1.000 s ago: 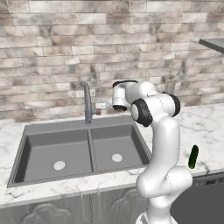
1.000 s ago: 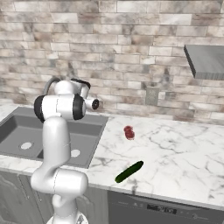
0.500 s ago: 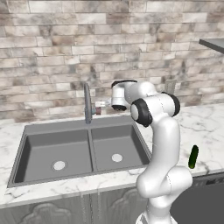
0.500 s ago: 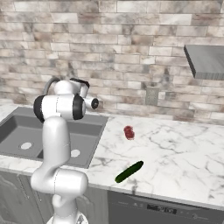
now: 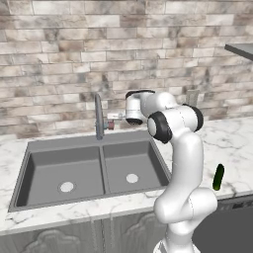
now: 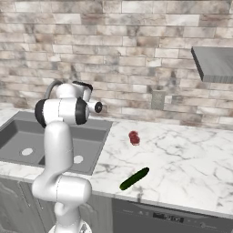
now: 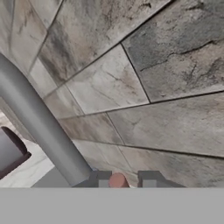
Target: Turn on the sink faucet. Then move the cucumber from the counter to the sink. Turn off the sink. Move the vegetable from the sink to the pot next to the stove. Finally move the pot to the rear left burner.
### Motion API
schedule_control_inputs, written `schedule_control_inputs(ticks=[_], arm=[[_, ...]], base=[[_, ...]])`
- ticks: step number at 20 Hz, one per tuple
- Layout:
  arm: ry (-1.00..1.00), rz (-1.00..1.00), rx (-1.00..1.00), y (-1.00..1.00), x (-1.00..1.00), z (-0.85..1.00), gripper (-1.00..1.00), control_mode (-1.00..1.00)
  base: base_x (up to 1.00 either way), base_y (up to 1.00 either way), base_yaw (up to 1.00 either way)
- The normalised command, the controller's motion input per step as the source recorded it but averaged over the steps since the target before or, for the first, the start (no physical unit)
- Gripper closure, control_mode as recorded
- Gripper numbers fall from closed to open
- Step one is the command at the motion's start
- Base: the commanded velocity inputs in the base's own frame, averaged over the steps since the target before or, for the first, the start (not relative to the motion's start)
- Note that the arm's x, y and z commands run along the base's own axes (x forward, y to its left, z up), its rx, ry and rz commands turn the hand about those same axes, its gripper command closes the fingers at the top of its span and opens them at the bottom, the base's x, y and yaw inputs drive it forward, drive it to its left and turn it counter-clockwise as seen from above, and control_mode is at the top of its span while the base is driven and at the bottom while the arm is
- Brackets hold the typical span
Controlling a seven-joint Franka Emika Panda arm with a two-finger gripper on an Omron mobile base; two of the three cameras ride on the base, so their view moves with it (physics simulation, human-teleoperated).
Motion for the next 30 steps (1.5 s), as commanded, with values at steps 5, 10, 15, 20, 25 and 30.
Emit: schedule_control_inputs(ticks=[5,10,15,20,25,30], arm=[[0.13,-0.07,0.00,-0.80,-0.42,-0.80,1.00,-1.00],[0.17,-0.11,0.00,-0.68,-0.47,-0.68,1.00,-1.00],[0.22,-0.18,0.00,-0.53,-0.43,-0.47,1.00,-1.00],[0.22,-0.16,0.00,-0.59,-0.38,-0.50,1.00,-1.00],[0.17,-0.10,0.00,-0.74,-0.34,-0.63,1.00,-1.00],[0.14,-0.06,0.00,-0.77,-0.30,-0.70,1.00,-1.00]], base=[[0.00,0.00,0.00],[0.00,0.00,0.00],[0.00,0.00,0.00],[0.00,0.00,0.00],[0.00,0.00,0.00],[0.00,0.00,0.00]])
